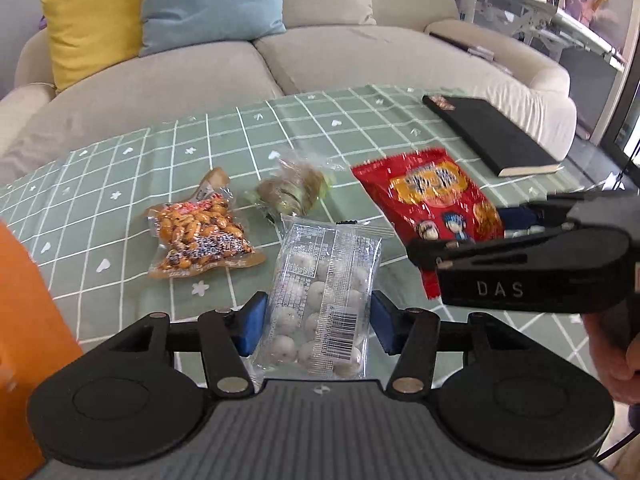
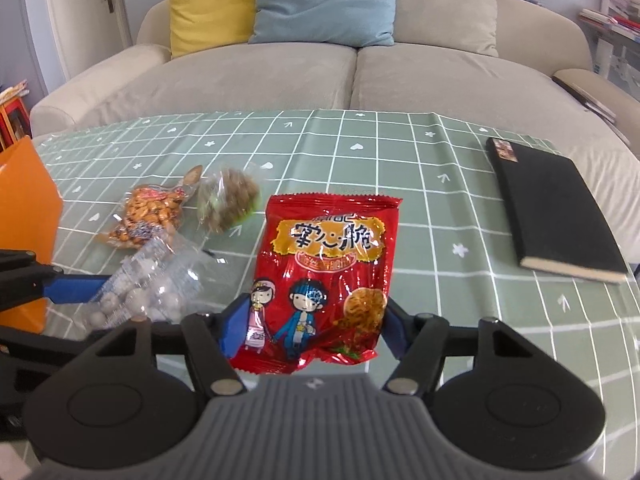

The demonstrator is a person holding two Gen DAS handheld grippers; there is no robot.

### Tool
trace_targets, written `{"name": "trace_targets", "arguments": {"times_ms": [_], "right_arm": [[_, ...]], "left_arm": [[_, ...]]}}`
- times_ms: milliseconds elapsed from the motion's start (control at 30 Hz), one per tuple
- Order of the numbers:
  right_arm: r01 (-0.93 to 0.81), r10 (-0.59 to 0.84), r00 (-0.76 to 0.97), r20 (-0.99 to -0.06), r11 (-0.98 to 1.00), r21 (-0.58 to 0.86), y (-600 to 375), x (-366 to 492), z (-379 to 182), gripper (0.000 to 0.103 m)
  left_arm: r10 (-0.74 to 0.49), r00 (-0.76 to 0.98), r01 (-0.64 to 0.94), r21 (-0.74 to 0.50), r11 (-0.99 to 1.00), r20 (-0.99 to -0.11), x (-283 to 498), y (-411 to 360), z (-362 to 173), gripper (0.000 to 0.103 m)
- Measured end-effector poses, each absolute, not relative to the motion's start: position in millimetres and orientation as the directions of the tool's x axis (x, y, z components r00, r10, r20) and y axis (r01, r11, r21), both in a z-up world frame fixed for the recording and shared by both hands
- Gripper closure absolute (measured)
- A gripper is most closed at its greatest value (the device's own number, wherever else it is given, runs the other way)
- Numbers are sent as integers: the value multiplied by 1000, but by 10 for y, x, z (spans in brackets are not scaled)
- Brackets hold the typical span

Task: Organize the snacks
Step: 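Grasp the clear egg-ball tray with the left tool while the right tool grasps the red crispy-snack bag, then carry the egg-ball tray and red crispy bag into the orange box and release both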

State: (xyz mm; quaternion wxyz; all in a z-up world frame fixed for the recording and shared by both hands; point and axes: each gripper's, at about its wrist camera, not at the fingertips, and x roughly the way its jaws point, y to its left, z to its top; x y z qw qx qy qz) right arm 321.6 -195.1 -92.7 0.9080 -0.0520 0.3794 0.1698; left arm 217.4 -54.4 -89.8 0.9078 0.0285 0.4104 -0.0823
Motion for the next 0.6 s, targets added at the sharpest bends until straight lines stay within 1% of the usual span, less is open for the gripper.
{"name": "trace_targets", "arguments": {"times_ms": [300,467,600], "right_arm": [[-306,275,686,-673,949,75,-1992,2663,-760,38],[-311,277,703,-655,948,67,-1900,2325,-680,39],[-308,293,705,-645,947,93,-1837,2095,-628,38]], "left_arm": [[-134,725,157,-27,987,-675,1716,-432,-552,41],[-148,743,144,-59,988,-653,1503,-337,-444,41],[-153,747,148,-64,987,-647,1348,-254,-370,41]]}}
